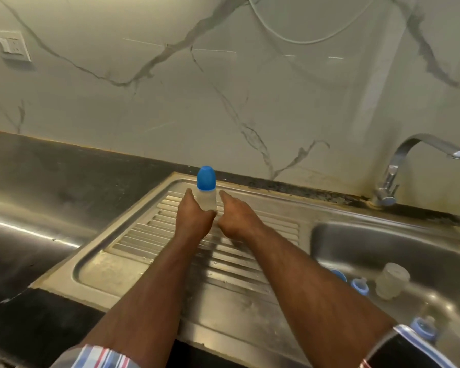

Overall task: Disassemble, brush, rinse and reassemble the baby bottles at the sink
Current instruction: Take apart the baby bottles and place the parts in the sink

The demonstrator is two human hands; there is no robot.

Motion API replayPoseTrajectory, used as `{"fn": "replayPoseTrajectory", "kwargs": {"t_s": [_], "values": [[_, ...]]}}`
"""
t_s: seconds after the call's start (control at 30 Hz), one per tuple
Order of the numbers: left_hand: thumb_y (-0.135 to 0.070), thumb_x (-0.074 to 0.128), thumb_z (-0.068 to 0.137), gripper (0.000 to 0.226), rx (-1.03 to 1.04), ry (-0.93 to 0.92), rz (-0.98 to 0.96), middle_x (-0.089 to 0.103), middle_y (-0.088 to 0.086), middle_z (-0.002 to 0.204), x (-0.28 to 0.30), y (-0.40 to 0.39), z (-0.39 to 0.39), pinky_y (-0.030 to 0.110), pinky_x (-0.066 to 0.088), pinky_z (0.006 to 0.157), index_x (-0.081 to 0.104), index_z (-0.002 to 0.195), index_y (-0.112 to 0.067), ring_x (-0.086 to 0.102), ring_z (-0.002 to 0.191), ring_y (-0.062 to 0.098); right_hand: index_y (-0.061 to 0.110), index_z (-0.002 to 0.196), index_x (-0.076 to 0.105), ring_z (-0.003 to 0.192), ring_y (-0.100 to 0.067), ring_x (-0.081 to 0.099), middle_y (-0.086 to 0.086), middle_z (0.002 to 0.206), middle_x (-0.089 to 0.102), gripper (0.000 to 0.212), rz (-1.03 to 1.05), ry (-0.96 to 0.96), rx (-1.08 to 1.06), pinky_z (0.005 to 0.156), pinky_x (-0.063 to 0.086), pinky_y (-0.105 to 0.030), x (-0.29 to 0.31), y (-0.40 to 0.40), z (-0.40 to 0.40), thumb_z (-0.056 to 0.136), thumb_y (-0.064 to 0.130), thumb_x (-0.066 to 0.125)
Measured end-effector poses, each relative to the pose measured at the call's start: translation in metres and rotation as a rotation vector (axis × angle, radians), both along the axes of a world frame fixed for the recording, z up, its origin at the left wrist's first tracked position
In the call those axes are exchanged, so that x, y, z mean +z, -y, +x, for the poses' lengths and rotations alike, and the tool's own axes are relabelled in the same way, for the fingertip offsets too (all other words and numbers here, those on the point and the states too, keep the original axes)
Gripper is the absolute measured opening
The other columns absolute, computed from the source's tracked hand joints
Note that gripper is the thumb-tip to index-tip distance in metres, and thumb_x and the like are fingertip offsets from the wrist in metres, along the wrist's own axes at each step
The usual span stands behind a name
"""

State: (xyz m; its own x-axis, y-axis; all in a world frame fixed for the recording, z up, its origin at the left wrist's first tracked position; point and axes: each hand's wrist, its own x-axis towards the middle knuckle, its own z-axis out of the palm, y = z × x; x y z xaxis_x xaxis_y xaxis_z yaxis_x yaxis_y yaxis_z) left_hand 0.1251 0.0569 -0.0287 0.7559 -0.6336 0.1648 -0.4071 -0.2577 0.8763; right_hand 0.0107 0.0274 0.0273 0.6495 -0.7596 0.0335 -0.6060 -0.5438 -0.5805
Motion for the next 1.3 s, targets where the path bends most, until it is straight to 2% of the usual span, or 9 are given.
{"fn": "replayPoseTrajectory", "kwargs": {"t_s": [0.13,0.37,0.53,0.67,0.83,1.0,1.07,1.17,1.3], "values": [[-0.018,0.081,0.084,0.046,-0.027,-0.061,-0.034,0.062,-0.01,0.094,-0.003,0.015,0.016,0.023,0.044,0.065,0.049,0.116,-0.021,0.066,0.094,0.016,0.022,0.156,0.024,0.134,-0.023,0.047,-0.006,0.152,0.044,0.067,0.116,0.07,0.033,0.102,0.037,-0.03,0.004,0.007,0.01,0.098,0.004,0.051],[-0.025,0.084,0.082,0.062,-0.103,-0.07,-0.105,0.068,0.003,0.112,0.006,0.016,0.011,0.025,0.051,0.072,0.055,0.137,-0.015,0.067,0.094,0.016,0.026,0.158,0.021,0.135,-0.022,0.048,-0.003,0.155,0.043,0.076,0.256,0.251,-0.03,0.112,0.042,-0.041,-0.008,0.028,0.005,0.095,0.011,0.06],[-0.054,0.084,0.056,0.082,-0.267,-0.043,-0.074,0.055,0.007,0.122,0.009,0.016,-0.036,0.047,0.06,0.089,0.059,0.131,-0.034,0.068,0.097,0.022,0.028,0.156,0.028,0.118,-0.021,0.056,-0.002,0.147,0.048,0.065,0.29,0.421,-0.086,0.084,0.055,-0.039,0.016,0.045,-0.057,0.099,0.033,0.058],[-0.027,0.087,0.074,0.068,-0.424,0.056,-0.014,0.046,0.003,0.129,0.017,0.019,-0.104,0.04,0.051,0.1,0.058,0.136,-0.028,0.059,0.111,0.022,0.02,0.117,0.062,0.084,-0.02,0.069,-0.003,0.109,0.067,0.055,0.05,0.138,-0.154,0.062,0.053,-0.029,0.044,0.056,-0.127,0.09,0.068,0.054],[-0.027,0.088,0.077,0.063,-0.609,0.125,-0.014,0.064,-0.009,0.112,0.019,0.031,-0.186,0.017,0.046,0.072,0.058,0.133,-0.022,0.059,0.093,0.007,0.013,0.09,0.068,0.067,-0.02,0.073,-0.008,0.086,0.073,0.039,0.016,-0.03,-0.221,0.061,0.059,-0.03,0.054,0.065,-0.211,0.087,0.052,0.071],[-0.033,0.088,0.076,0.058,-0.674,0.166,-0.024,0.067,-0.012,0.107,0.015,0.036,-0.246,0.018,0.042,0.077,0.065,0.129,-0.023,0.061,0.094,0.006,0.012,0.096,0.062,0.046,-0.016,0.063,-0.01,0.073,0.066,0.039,0.094,-0.065,-0.299,0.041,0.045,-0.022,0.042,0.067,-0.276,0.094,0.051,0.063],[-0.034,0.089,0.074,0.056,-0.729,0.167,-0.016,0.073,-0.013,0.108,0.007,0.04,-0.258,0.024,0.048,0.084,0.069,0.125,-0.026,0.067,0.097,0.004,0.011,0.1,0.064,0.05,-0.014,0.065,-0.011,0.08,0.068,0.037,0.098,-0.059,-0.257,0.046,0.05,-0.023,0.032,0.071,-0.295,0.092,0.047,0.067],[-0.04,0.087,0.073,0.051,-0.768,0.209,0.091,0.075,-0.01,0.104,0.002,0.042,-0.263,0.032,0.054,0.09,0.072,0.12,-0.031,0.069,0.097,0.007,0.014,0.111,0.068,0.081,-0.019,0.07,-0.011,0.104,0.069,0.027,0.105,-0.01,-0.144,0.067,0.061,-0.031,0.017,0.076,-0.313,0.087,0.025,0.078],[-0.05,0.084,0.065,0.059,-0.786,0.157,0.1,0.075,-0.012,0.106,-0.004,0.051,-0.261,0.038,0.054,0.097,0.071,0.12,-0.035,0.068,0.101,0.006,0.019,0.105,0.073,0.103,-0.017,0.067,0.0,0.112,0.071,0.035,0.096,0.064,-0.022,0.093,0.057,-0.038,0.008,0.084,-0.323,0.076,0.001,0.081]]}}
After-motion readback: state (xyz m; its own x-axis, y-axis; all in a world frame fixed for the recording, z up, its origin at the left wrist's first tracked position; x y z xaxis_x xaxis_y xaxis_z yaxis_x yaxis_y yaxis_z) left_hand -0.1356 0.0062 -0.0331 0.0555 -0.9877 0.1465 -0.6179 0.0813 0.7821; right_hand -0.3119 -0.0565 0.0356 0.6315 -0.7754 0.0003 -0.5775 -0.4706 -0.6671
